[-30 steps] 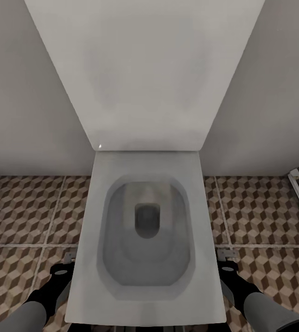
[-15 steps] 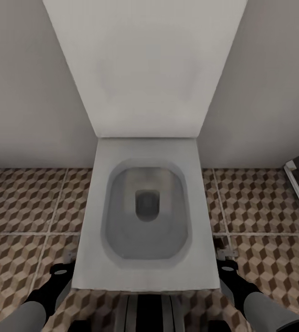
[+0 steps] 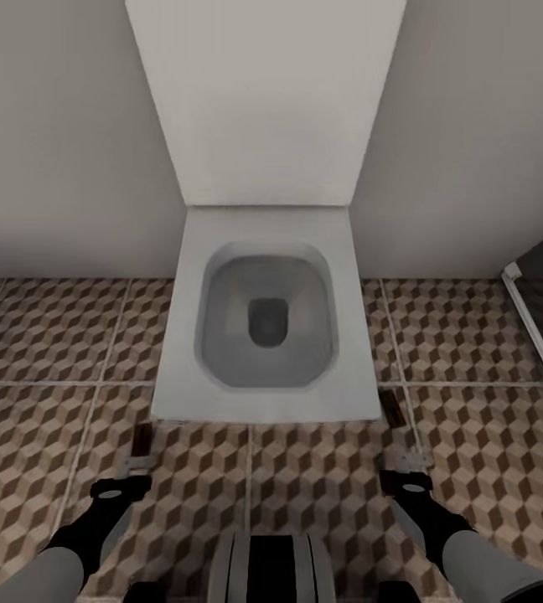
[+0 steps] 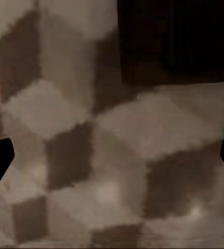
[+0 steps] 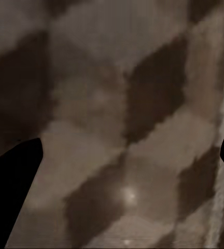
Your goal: Take the four mousetraps from the cabinet in the bathroom and place them on the bathroom floor. Make sure all four end up on the same floor surface, and ensure that at least two of them are either under or directly next to the same bathroom sink.
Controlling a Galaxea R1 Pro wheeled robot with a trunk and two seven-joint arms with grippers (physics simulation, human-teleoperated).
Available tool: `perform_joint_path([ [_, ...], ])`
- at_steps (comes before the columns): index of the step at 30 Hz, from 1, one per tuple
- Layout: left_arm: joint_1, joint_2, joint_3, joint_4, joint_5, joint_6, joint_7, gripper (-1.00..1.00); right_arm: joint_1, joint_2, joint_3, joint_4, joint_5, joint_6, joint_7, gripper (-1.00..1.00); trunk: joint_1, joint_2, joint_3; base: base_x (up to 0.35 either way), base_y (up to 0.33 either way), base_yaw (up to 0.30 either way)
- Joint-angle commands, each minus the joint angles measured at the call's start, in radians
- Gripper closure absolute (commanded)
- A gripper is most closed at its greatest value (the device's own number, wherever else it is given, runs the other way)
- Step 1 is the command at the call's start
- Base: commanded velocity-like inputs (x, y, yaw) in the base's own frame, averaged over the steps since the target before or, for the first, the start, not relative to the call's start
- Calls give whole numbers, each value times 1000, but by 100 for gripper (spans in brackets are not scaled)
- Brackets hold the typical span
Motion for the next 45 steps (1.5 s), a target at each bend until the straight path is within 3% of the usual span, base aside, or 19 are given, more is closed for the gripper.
perform_joint_path([
  [1,0,0,-2,-2,5,6,3,-100,1,-1,8,0,-16,11,-5,-100,-1,0,-1,-344,0,0],
  [45,0,-3,-1,-2,4,-1,7,-100,1,0,9,0,-10,10,-5,-100,-1,0,-1,-344,0,0],
])
